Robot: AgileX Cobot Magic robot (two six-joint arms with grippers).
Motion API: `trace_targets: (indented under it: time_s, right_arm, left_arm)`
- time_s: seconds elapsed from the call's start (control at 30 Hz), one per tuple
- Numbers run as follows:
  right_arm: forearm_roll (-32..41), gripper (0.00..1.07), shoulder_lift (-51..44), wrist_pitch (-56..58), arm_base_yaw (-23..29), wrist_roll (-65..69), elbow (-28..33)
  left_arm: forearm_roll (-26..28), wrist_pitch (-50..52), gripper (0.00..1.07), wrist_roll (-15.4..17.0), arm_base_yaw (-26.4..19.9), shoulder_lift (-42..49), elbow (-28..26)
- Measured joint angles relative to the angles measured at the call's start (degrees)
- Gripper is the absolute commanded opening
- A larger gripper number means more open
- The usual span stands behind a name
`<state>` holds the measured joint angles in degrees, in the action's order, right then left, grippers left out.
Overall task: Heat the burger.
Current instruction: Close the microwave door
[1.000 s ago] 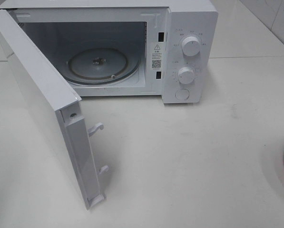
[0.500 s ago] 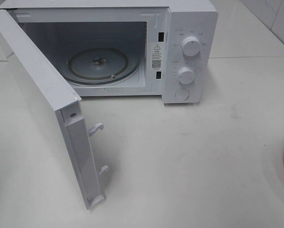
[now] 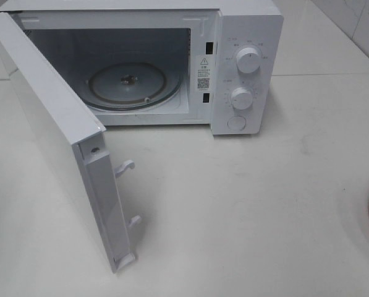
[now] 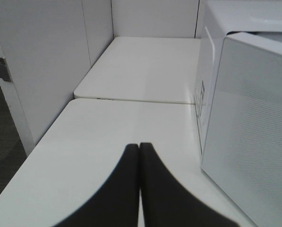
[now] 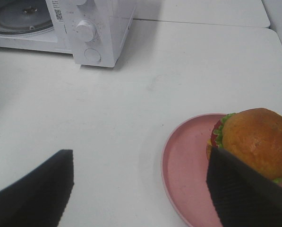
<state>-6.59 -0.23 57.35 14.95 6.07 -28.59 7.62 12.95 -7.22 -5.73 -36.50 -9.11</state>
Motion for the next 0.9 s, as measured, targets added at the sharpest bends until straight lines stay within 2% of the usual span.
trace_targets:
  time_s: [0.07,0.1,0.2,0.27,0.3,0.37,0.43,0.47,0.57,0.63,0.67,0.73,0.9]
  right_arm:
    - [0.0,0.75,0.0,0.0,0.0,0.0,0.0]
    - [0.0,0.75,0.0,0.0,0.0,0.0,0.0]
    - [0.0,0.75,0.0,0.0,0.0,0.0,0.0]
    - [0.0,0.75,0.0,0.0,0.0,0.0,0.0]
    - [0.0,0.75,0.0,0.0,0.0,0.0,0.0]
    - [0.0,0.75,0.0,0.0,0.0,0.0,0.0]
    - [0.0,0.75,0.0,0.0,0.0,0.0,0.0]
    - [0.0,0.75,0.0,0.0,0.0,0.0,0.0]
    - [0.0,0.75,0.0,0.0,0.0,0.0,0.0]
    - [0.0,0.75,0.0,0.0,0.0,0.0,0.0]
    - [0.0,0.75,0.0,0.0,0.0,0.0,0.0]
    - [0.0,0.75,0.0,0.0,0.0,0.0,0.0]
    - [0.0,0.75,0.0,0.0,0.0,0.0,0.0]
  left_arm:
    - [-1.1,1.7,0.0,0.1,0.0,-3.2,0.0]
    - [-1.8,3.6,0.0,1.3,0.0,-5.9,0.0]
    - [-2.1,4.5,0.0,2.1,0.0,-7.0,0.0]
    - [-3.4,7.6,0.0,5.4,0.0,-10.7,0.0]
    - [-3.4,7.6,0.0,5.4,0.0,-10.7,0.0]
    - [-7.9,9.9,0.0,10.7,0.0,-13.9,-0.4]
    - [-9.3,10.4,0.0,11.9,0.0,-14.5,-0.7]
    - [-13.3,12.4,0.0,14.7,0.0,-16.3,-1.4]
    - [-15.5,13.8,0.0,16.1,0.0,-17.3,-1.7]
    - [-21.3,19.3,0.0,20.9,0.0,-21.6,-2.0]
    - [-21.3,19.3,0.0,20.9,0.0,-21.6,-2.0]
    - [-24.7,23.9,0.0,23.1,0.0,-25.6,-2.0]
    - [-28.6,31.5,0.0,23.8,0.0,-31.0,-2.1]
